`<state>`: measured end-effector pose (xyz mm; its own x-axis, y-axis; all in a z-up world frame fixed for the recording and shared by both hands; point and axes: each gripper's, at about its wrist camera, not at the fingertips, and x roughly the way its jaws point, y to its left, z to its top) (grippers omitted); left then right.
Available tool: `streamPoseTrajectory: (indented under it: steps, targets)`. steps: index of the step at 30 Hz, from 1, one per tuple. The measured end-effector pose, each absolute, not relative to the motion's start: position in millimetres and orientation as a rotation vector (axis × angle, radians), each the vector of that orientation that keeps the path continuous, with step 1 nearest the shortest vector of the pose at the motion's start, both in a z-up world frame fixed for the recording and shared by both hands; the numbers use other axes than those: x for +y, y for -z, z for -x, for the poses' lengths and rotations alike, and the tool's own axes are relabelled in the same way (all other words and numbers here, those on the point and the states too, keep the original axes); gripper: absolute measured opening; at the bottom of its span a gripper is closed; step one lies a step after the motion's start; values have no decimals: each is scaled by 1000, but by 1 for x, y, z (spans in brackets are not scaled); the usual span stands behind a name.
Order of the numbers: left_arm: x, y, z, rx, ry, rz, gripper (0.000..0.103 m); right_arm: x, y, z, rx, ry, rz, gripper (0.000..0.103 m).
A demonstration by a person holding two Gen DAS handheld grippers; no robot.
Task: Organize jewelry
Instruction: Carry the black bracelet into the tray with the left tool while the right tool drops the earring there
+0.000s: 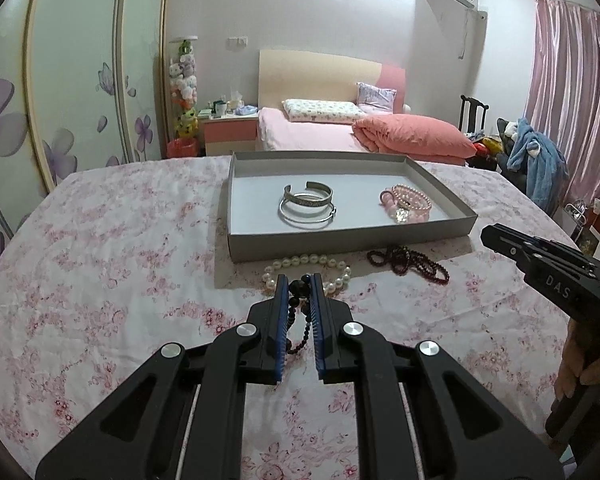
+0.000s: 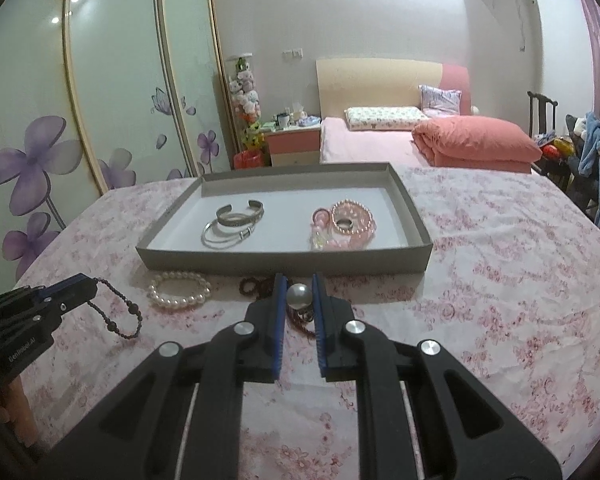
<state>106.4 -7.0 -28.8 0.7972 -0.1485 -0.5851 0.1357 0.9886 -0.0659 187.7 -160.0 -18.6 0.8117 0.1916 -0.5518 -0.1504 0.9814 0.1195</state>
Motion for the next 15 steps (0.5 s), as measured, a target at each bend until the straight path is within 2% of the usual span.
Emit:
streamPoseTrajectory:
  steps: [15]
  targets:
    - [-28, 1, -104, 496, 136, -8, 12, -145, -13, -175, 422, -148, -10, 14]
